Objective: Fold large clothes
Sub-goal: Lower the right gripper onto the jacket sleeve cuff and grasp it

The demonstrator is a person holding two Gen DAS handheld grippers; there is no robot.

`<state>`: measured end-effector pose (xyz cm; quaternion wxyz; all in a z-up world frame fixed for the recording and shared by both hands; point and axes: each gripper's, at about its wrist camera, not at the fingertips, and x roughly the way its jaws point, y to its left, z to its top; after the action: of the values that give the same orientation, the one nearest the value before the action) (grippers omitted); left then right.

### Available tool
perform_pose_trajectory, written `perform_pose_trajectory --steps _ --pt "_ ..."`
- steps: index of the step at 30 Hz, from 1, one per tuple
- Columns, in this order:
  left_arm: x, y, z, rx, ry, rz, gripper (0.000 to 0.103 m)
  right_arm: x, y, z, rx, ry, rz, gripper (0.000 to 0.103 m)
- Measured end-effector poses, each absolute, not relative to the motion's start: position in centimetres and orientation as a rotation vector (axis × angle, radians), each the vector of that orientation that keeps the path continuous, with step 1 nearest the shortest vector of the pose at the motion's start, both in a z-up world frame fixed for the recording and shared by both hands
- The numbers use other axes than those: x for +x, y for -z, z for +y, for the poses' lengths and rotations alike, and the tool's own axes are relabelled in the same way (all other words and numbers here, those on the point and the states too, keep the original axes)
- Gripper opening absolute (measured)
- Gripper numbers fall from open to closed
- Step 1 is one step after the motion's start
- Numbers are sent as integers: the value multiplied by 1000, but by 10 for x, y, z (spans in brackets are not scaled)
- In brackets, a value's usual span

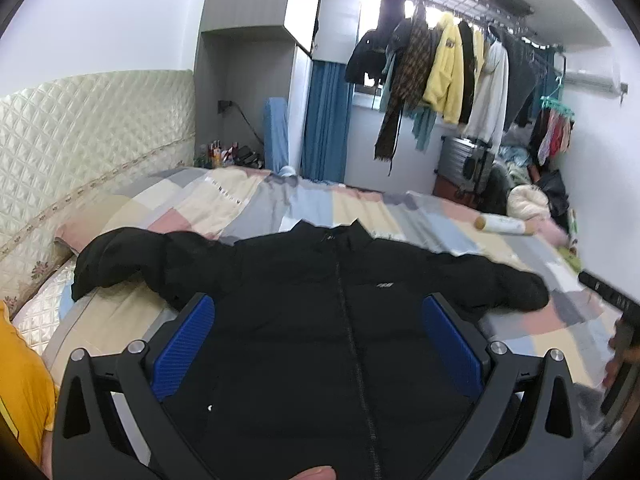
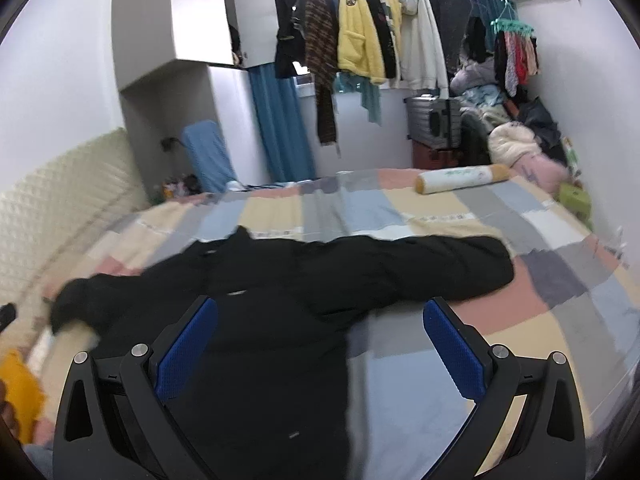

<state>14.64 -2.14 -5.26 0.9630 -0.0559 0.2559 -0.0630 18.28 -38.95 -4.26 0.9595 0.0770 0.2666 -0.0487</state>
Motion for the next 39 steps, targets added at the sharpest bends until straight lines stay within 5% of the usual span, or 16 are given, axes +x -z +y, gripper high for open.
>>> perform_pose_trajectory --steps 17,39 --pt "201 137 -9 -165 124 669 103 296 141 -515 127 243 605 103" --pt "222 209 -14 -235 64 777 103 309 281 -728 969 346 463 94"
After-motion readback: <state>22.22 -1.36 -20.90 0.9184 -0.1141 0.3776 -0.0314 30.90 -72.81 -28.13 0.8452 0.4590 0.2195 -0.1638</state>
